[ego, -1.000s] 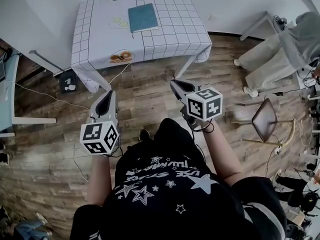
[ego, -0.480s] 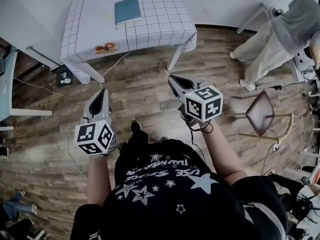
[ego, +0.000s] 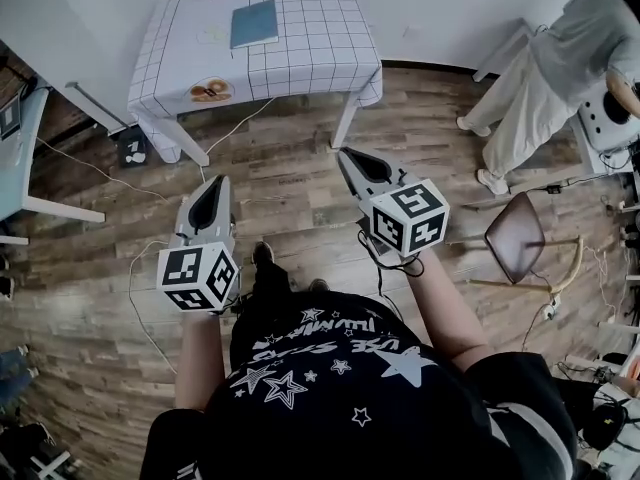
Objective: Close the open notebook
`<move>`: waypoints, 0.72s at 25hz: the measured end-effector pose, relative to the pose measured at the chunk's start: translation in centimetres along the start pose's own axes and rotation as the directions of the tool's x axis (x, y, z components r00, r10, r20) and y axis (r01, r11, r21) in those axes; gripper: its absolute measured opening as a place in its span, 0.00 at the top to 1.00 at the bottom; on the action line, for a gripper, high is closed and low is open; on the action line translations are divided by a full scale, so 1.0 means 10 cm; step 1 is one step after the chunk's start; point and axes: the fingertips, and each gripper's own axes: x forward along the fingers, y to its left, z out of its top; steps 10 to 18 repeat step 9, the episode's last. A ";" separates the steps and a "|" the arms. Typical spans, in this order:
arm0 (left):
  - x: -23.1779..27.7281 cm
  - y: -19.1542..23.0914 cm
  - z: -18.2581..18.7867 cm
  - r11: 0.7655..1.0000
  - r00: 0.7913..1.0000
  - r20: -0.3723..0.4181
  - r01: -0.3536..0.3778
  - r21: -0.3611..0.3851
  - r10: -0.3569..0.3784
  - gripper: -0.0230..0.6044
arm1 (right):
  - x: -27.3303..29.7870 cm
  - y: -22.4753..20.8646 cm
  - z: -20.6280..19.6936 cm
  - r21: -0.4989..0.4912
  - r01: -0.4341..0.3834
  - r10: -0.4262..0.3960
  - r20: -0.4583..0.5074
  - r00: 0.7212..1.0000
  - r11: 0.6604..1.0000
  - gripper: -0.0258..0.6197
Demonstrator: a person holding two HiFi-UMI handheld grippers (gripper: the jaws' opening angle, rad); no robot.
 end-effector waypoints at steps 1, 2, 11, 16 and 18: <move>-0.02 -0.03 0.00 1.000 1.000 0.002 -0.005 -0.001 0.005 0.95 | -0.03 0.01 -0.01 -0.005 -0.004 0.004 -0.004 1.000 1.000 0.94; -0.04 -0.06 -0.01 1.000 1.000 0.003 -0.008 -0.003 0.008 0.95 | -0.07 0.01 -0.03 -0.010 -0.006 0.006 -0.006 1.000 1.000 0.94; -0.17 -0.34 -0.06 1.000 1.000 0.012 0.000 0.003 0.000 0.95 | -0.33 -0.07 -0.07 -0.022 0.017 -0.017 0.012 1.000 1.000 0.94; -0.17 -0.34 -0.06 1.000 1.000 0.012 0.000 0.003 0.000 0.95 | -0.33 -0.07 -0.07 -0.022 0.017 -0.017 0.012 1.000 1.000 0.94; -0.17 -0.34 -0.06 1.000 1.000 0.012 0.000 0.003 0.000 0.95 | -0.33 -0.07 -0.07 -0.022 0.017 -0.017 0.012 1.000 1.000 0.94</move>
